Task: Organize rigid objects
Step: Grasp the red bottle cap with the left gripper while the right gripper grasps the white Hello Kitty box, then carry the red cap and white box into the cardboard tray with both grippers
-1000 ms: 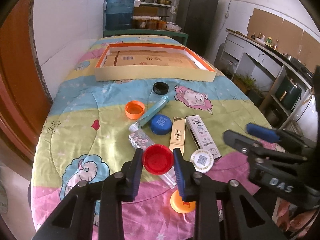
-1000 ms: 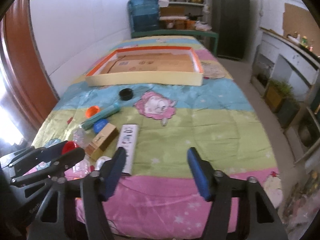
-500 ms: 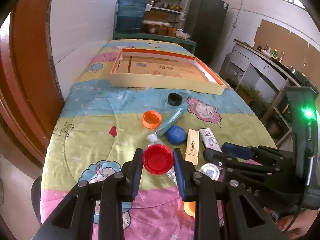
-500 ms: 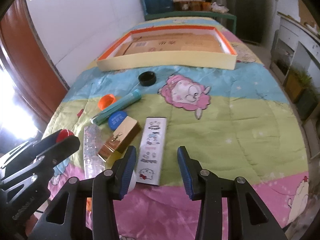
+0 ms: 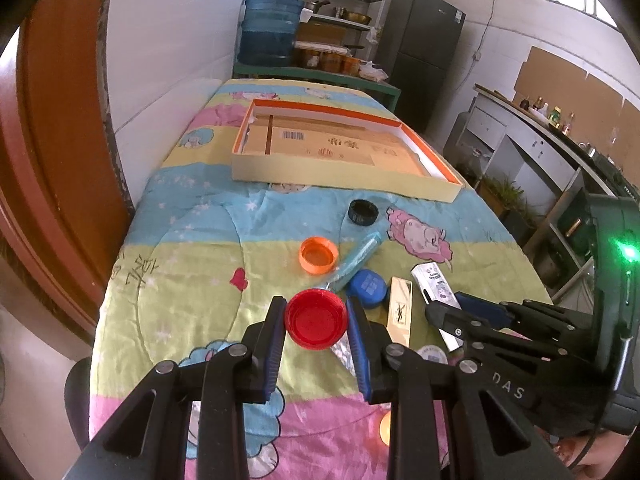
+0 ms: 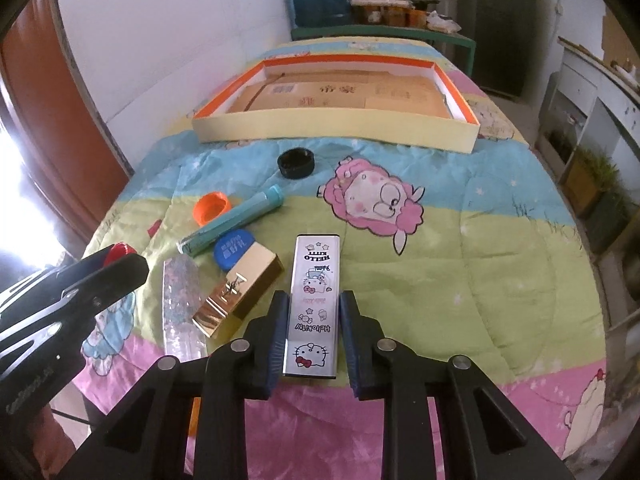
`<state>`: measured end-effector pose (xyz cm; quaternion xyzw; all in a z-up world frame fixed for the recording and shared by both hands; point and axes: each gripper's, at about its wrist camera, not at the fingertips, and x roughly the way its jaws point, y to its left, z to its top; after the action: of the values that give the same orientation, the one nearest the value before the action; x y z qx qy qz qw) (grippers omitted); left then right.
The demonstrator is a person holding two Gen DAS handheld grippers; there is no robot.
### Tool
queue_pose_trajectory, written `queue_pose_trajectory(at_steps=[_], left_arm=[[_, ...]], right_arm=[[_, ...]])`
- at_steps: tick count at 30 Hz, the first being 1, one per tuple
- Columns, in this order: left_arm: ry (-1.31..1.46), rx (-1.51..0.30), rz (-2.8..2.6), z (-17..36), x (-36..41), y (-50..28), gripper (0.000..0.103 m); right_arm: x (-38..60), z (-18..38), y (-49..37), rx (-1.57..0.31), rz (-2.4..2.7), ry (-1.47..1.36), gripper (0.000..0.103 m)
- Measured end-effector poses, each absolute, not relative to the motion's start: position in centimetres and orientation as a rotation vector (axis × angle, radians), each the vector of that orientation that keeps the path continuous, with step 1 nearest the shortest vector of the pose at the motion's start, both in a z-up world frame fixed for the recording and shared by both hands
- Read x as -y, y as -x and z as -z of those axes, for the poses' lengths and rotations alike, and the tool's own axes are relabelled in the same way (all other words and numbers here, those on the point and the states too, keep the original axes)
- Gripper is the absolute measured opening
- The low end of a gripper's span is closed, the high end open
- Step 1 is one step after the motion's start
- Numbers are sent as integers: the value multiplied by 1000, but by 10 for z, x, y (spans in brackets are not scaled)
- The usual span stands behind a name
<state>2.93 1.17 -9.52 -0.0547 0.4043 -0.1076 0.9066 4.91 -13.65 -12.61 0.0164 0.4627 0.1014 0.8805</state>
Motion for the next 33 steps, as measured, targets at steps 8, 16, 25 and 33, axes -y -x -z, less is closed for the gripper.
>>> queue_pose_trajectory(at_steps=[8, 16, 25, 33], left_arm=[[118, -829, 228, 87, -12, -46, 31], [102, -813, 222, 68, -10, -76, 31], [108, -803, 219, 43, -7, -125, 31], [77, -787, 208, 30, 1, -170, 31]], right_arm=[[139, 109, -58, -914, -214, -30, 26], [146, 89, -79, -857, -216, -6, 26], [162, 67, -116, -818, -228, -1, 26], [175, 53, -152, -786, -217, 25, 26]])
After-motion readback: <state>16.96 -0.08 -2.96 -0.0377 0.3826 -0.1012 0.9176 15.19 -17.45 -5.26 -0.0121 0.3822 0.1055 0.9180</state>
